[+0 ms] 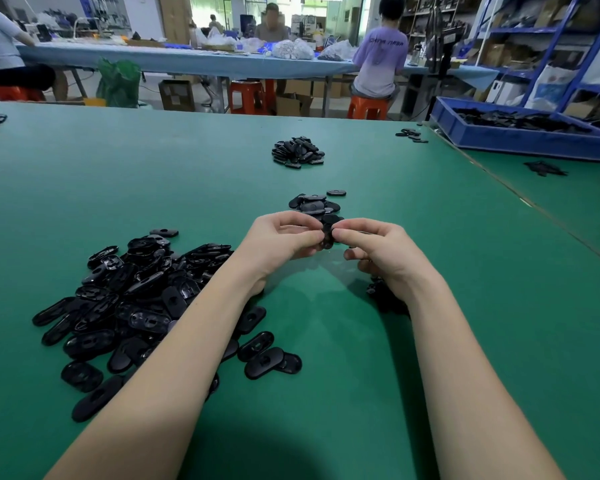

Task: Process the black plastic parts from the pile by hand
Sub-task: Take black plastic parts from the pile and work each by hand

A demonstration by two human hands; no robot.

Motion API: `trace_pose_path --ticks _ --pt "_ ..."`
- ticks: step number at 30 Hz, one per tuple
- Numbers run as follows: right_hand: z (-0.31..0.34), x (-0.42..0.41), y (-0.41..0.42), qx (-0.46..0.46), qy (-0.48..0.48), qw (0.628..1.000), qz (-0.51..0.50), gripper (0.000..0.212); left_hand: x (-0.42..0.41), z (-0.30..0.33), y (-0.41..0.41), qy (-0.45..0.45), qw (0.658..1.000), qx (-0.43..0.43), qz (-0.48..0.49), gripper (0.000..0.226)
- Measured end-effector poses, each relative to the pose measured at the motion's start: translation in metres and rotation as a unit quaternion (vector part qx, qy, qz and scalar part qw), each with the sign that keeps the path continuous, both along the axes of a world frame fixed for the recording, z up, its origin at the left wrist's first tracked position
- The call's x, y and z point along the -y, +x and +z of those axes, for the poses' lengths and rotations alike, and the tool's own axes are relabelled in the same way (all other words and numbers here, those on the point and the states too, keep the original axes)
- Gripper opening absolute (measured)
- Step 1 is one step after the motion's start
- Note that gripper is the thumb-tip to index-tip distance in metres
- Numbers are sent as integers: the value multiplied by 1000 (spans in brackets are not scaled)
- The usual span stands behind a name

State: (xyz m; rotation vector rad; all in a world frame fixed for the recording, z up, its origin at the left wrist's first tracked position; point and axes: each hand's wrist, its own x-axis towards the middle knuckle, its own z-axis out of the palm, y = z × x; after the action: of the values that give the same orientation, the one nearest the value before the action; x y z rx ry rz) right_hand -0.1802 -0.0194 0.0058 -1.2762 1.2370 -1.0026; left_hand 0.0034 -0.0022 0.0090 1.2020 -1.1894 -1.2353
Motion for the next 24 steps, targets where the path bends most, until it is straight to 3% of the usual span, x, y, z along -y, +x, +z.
trace_pose_path --ticks 6,12,16,21,24 --pt "1 -1 2 11 -1 1000 0 8 -1 -1 1 27 999 -24 -14 36" --pt "3 -2 4 17 7 1000 21 8 -4 0 -2 10 1000 -12 -5 28" --pt "3 -2 8 -29 -25 999 13 5 -2 1 -5 36 997 -67 -7 11" --pt "4 -2 10 -52 -70 996 -10 5 3 -2 0 3 999 35 12 10" --pt "3 -1 12 -55 -90 994 -20 9 6 -3 1 19 996 77 45 21"
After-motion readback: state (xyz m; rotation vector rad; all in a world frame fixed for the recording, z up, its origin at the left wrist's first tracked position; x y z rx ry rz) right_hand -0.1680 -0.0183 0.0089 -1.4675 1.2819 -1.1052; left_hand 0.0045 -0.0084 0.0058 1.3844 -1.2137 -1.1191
